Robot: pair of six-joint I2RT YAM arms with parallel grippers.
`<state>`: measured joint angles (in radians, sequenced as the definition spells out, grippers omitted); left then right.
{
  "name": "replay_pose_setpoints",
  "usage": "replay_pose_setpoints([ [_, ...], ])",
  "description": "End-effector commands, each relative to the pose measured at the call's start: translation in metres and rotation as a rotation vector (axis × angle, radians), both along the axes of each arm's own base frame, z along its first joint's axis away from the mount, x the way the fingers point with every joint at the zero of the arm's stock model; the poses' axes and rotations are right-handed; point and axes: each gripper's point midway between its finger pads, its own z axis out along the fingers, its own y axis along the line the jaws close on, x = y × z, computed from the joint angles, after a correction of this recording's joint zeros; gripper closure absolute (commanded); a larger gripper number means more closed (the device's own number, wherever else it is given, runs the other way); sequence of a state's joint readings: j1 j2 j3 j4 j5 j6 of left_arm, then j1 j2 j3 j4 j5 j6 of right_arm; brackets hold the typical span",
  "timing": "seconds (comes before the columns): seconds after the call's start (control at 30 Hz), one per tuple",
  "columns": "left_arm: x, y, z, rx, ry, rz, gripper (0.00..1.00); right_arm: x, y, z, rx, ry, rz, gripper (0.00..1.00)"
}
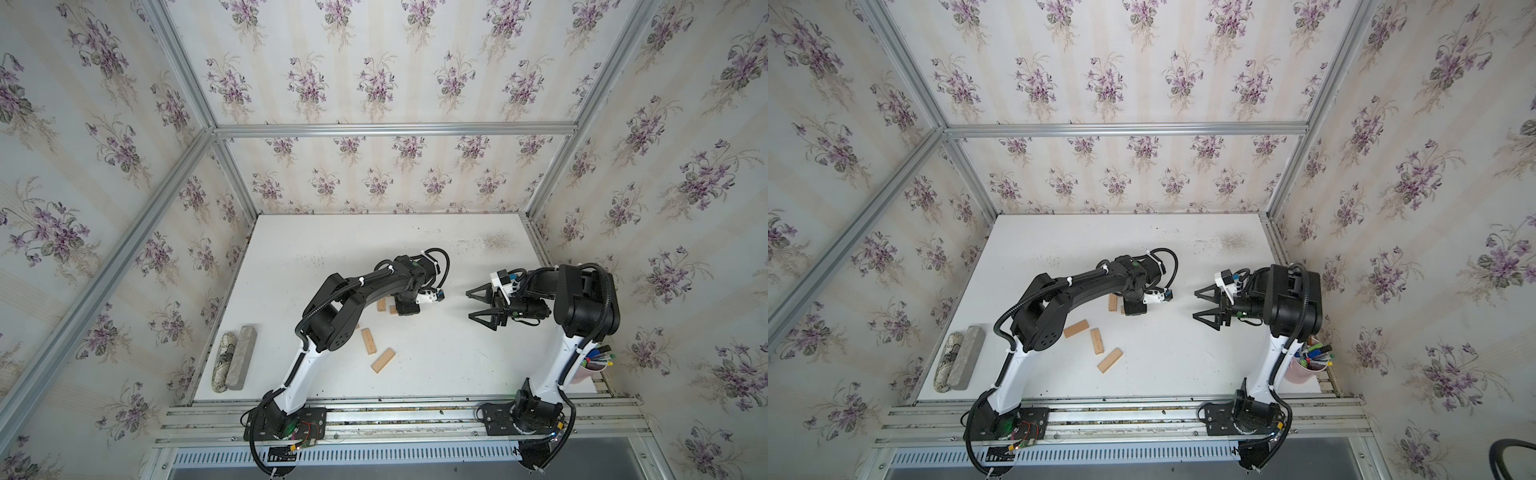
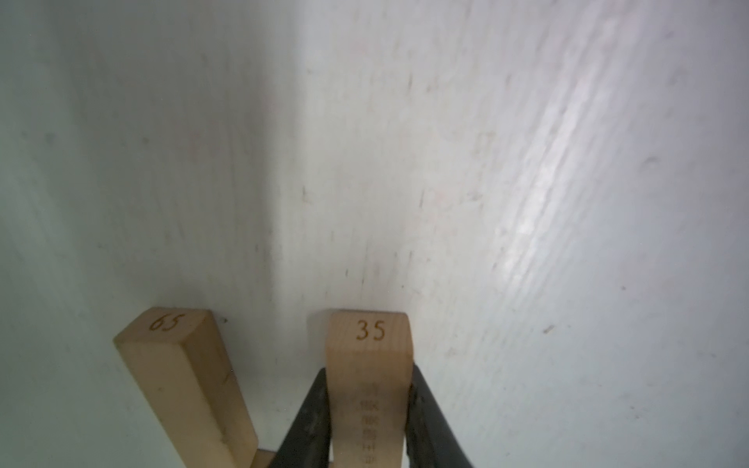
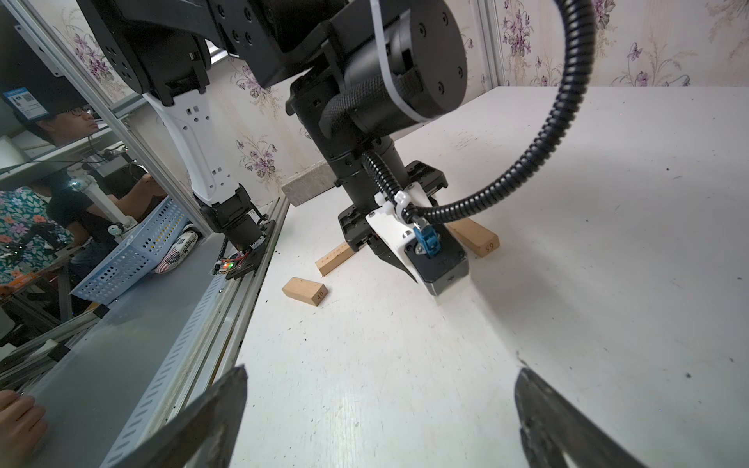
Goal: Assemble the number 8 with building blocks
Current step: Assemble the building block at the center of the board.
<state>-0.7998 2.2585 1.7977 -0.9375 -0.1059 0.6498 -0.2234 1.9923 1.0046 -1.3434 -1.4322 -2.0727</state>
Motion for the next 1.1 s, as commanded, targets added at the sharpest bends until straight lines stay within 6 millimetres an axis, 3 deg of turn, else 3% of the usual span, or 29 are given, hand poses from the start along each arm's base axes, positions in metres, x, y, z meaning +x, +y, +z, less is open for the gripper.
replay_pose_setpoints([
  [0.0,-0.006,0.017,0.000,0.071,0.015,0.009,0.73,0.003,0.000,0.006,-0.027,-0.383,0.008,0.00],
  [0.73,-0.015,0.004,0.007,0.011,0.054,-0.020,0.71,0.003,0.000,0.006,-0.027,-0.383,0.008,0.00],
  [1.07,-0.013,0.012,-0.001,0.052,0.044,-0.014,0.65,0.003,0.000,0.006,-0.027,-0.383,0.008,0.00],
])
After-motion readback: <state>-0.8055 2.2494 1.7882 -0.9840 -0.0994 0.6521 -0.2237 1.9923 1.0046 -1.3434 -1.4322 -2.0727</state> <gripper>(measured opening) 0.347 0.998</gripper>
